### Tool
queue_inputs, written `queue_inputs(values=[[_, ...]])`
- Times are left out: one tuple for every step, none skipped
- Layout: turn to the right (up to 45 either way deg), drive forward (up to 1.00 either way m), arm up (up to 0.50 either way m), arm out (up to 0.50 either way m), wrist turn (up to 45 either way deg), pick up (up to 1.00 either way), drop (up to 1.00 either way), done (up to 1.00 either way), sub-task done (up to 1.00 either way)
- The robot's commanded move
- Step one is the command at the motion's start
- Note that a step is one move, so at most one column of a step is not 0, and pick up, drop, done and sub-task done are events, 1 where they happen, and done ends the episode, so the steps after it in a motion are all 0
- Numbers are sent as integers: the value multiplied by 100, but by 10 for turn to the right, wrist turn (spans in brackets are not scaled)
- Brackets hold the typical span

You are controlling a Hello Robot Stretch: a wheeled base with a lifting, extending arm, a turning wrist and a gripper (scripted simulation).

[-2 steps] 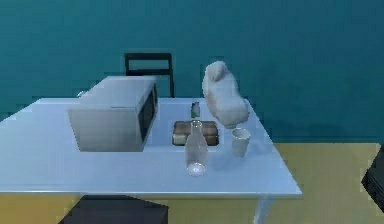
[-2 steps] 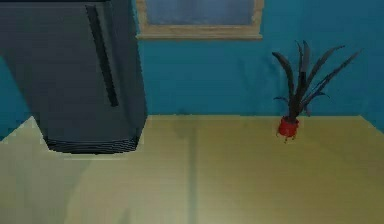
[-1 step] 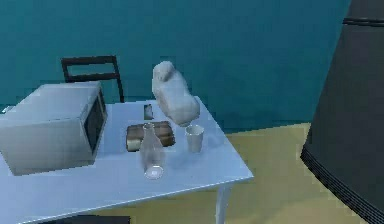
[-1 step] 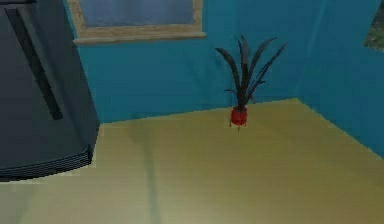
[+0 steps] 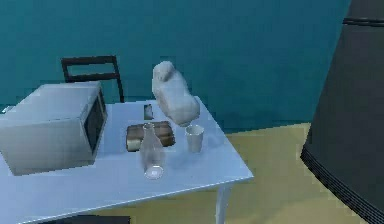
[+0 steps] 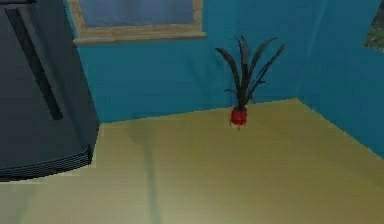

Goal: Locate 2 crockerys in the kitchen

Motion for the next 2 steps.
queue_inputs(values=[[450,0,0,0,0,0,0,0,0],[450,0,0,0,0,0,0,0,0]])
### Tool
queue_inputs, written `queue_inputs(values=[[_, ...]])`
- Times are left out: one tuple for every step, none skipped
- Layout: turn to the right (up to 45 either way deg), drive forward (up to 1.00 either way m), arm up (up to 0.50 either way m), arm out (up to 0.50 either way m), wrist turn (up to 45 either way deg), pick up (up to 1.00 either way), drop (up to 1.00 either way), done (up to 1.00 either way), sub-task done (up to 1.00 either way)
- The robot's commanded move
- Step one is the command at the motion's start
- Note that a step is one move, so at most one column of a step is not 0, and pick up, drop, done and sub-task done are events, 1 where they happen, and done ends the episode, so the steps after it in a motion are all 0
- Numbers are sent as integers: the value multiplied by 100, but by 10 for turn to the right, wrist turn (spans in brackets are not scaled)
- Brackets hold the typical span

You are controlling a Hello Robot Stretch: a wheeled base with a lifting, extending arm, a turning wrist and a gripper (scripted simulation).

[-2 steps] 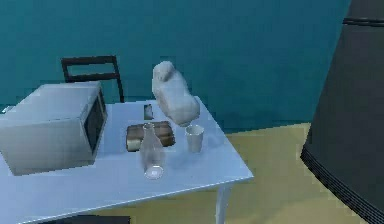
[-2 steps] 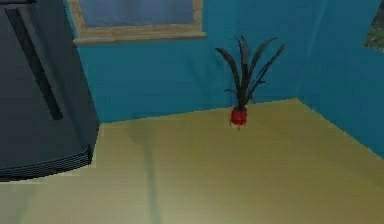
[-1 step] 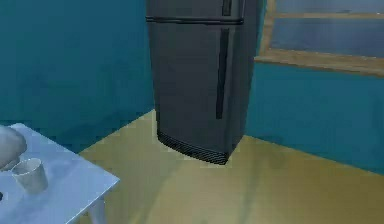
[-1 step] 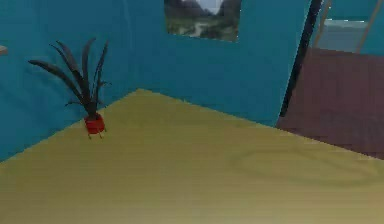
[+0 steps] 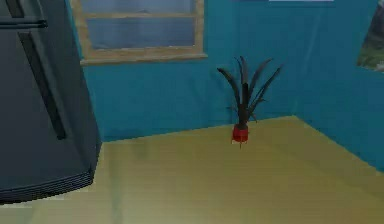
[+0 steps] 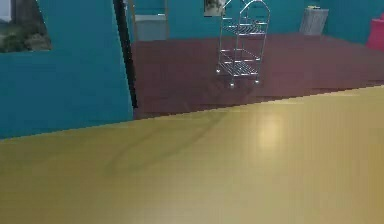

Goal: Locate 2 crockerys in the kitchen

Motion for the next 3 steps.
queue_inputs(values=[[360,0,0,0,0,0,0,0,0],[0,25,0,0,0,0,0,0,0],[450,0,0,0,0,0,0,0,0]])
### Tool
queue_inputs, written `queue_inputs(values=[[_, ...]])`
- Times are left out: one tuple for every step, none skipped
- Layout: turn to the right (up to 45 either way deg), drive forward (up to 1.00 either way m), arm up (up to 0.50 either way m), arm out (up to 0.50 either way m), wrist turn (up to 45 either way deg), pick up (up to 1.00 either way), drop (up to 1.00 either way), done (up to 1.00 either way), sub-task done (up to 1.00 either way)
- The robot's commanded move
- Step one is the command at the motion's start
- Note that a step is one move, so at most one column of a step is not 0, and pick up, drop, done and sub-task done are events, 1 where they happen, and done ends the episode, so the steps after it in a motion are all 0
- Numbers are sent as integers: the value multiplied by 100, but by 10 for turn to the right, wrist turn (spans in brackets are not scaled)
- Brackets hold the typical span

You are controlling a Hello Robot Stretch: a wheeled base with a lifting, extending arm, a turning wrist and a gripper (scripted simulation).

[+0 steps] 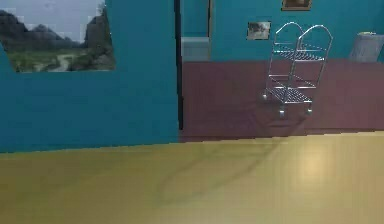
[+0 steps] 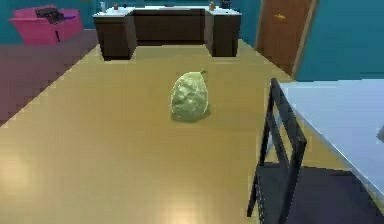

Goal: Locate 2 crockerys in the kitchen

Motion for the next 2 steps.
queue_inputs(values=[[420,0,0,0,0,0,0,0,0],[30,0,0,0,0,0,0,0,0]])
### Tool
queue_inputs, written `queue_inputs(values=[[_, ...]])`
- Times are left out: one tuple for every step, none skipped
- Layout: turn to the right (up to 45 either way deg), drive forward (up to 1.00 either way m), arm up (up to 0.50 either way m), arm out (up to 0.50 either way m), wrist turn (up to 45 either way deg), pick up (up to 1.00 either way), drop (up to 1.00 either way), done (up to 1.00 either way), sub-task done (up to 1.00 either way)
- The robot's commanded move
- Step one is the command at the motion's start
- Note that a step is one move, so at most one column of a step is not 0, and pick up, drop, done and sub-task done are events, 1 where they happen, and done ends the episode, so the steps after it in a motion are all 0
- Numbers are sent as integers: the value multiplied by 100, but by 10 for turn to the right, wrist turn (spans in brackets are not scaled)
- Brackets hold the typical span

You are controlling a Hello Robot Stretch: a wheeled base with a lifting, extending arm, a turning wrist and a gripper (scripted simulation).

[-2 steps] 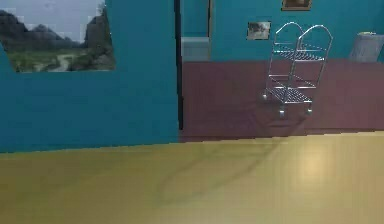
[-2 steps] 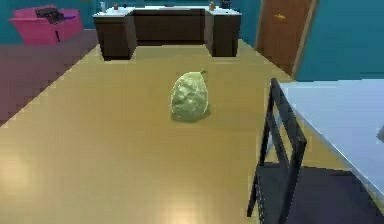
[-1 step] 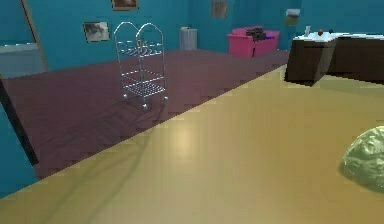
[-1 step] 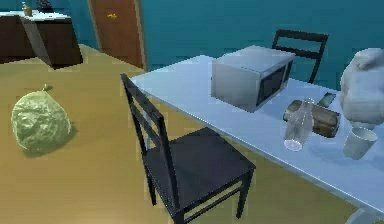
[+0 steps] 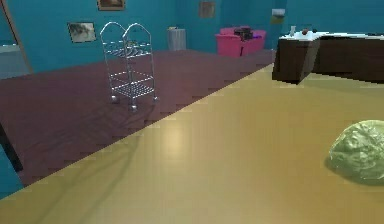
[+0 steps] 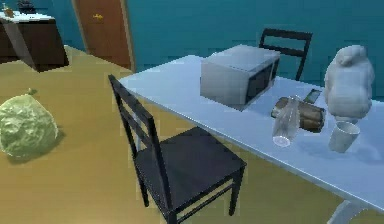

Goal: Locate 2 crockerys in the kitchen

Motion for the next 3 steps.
queue_inputs(values=[[0,15,0,0,0,0,0,0,0],[210,0,0,0,0,0,0,0,0],[0,100,0,0,0,0,0,0,0]])
